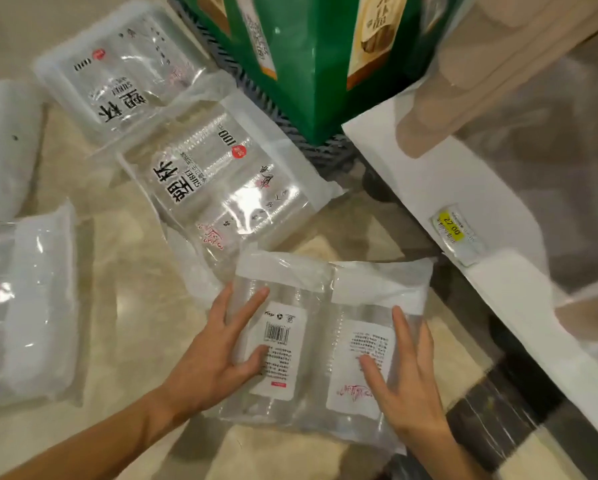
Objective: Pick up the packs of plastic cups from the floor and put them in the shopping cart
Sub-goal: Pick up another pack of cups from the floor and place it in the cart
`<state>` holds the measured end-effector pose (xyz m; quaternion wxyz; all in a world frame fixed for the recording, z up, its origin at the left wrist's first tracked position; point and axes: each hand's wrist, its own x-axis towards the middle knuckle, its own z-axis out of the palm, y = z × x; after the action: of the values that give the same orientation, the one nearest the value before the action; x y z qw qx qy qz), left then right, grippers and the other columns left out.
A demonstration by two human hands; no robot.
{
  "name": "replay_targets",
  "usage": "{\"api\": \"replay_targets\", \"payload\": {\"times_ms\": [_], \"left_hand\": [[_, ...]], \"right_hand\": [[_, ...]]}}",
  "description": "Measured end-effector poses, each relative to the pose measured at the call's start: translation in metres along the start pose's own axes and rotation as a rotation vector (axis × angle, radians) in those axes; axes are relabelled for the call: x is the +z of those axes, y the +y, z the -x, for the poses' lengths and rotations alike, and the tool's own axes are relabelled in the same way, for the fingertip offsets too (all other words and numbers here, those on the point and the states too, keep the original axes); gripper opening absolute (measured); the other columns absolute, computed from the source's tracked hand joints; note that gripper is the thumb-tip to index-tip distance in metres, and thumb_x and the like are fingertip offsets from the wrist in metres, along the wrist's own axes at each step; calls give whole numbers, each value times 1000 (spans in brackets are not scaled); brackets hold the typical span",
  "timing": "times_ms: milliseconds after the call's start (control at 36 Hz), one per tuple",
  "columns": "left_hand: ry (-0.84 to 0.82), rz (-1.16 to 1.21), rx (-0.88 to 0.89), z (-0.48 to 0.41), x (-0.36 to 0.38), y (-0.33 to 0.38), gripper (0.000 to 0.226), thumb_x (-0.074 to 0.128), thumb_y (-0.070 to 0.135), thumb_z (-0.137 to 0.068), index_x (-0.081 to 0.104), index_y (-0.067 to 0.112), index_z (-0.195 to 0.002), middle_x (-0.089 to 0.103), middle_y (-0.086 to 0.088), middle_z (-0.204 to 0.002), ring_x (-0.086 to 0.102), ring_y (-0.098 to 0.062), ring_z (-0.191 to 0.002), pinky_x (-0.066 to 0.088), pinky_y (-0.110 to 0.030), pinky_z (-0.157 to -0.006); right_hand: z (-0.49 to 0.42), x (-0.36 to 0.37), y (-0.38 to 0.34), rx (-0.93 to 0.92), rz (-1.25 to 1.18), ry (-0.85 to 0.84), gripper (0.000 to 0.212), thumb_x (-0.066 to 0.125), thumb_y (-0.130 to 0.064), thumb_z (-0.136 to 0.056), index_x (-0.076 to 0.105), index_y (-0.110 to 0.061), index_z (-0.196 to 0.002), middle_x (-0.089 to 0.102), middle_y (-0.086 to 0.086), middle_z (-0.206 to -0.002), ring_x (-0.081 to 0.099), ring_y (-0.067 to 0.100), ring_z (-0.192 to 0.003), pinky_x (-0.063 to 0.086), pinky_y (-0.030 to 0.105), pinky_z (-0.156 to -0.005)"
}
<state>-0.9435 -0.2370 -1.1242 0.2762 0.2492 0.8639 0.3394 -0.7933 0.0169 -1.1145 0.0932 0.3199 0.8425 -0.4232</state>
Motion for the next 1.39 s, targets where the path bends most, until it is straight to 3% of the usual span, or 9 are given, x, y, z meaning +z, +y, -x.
{"api": "replay_targets", "payload": {"times_ms": [111,250,417,611,861,944,1000,1139,1389], "left_hand": [[14,12,-49,4,-18,15,83,67,49,-86,13,64,-147,8,11,-159,34,3,-134,45,-19,-103],[40,18,-173,43,-71,56,85,67,43,-88,9,69,-144,3,17,-159,41,7,-123,43,-16,-96],[141,15,-292,130,-179,135,85,63,41,-93,1,69,-144,-3,13,-164,0,9,-139,31,-37,-112],[362,67,-408,254,-351,261,81,61,44,-93,3,71,-142,-4,19,-164,-14,11,-143,28,-48,-114],[677,122,-474,431,-559,431,76,57,43,-96,5,66,-146,11,36,-157,-1,-4,-152,17,-48,-122],[800,152,-507,484,-602,473,76,57,34,-97,7,63,-147,24,34,-146,15,27,-132,30,-22,-113],[877,148,-543,516,-620,489,76,57,41,-95,5,67,-144,29,22,-144,20,32,-120,32,-15,-99],[1074,126,-679,587,-636,522,80,50,78,-78,6,67,-144,28,13,-150,33,8,-127,30,-21,-101],[1439,269,-998,685,-572,589,78,52,72,-80,9,67,-145,28,6,-156,30,-12,-142,30,-36,-114]], "right_hand": [[4,-13,-20,19,-33,-8,82,60,-50,-89,-4,-85,-126,-9,-29,-155,32,4,-128,57,24,-84],[31,-45,-82,-36,19,-80,80,56,-57,-87,0,-73,-141,4,-13,-158,46,11,-126,62,30,-77],[83,-104,-214,-213,105,-185,82,58,-50,-93,-5,-72,-140,-4,-11,-164,4,-20,-121,28,17,-98],[164,-198,-424,-432,141,-291,79,58,-56,-92,-1,-72,-142,-4,-15,-166,0,-10,-135,28,33,-110],[293,-302,-701,-802,149,-402,81,62,-54,-90,3,-70,-144,2,-10,-167,-5,-1,-150,26,37,-115],[329,-314,-769,-916,162,-485,81,59,-60,-89,1,-70,-144,5,-5,-168,-8,10,-153,20,46,-119],[349,-316,-807,-993,186,-543,81,57,-62,-89,-2,-71,-143,7,-4,-167,-7,14,-154,19,52,-119],[386,-299,-882,-1225,223,-709,79,56,-62,-90,-1,-69,-144,17,-16,-164,3,18,-154,23,54,-120],[487,-240,-943,-1637,301,-1042,81,61,-53,-92,9,-50,-155,28,-10,-160,17,17,-150,23,41,-117]]}}
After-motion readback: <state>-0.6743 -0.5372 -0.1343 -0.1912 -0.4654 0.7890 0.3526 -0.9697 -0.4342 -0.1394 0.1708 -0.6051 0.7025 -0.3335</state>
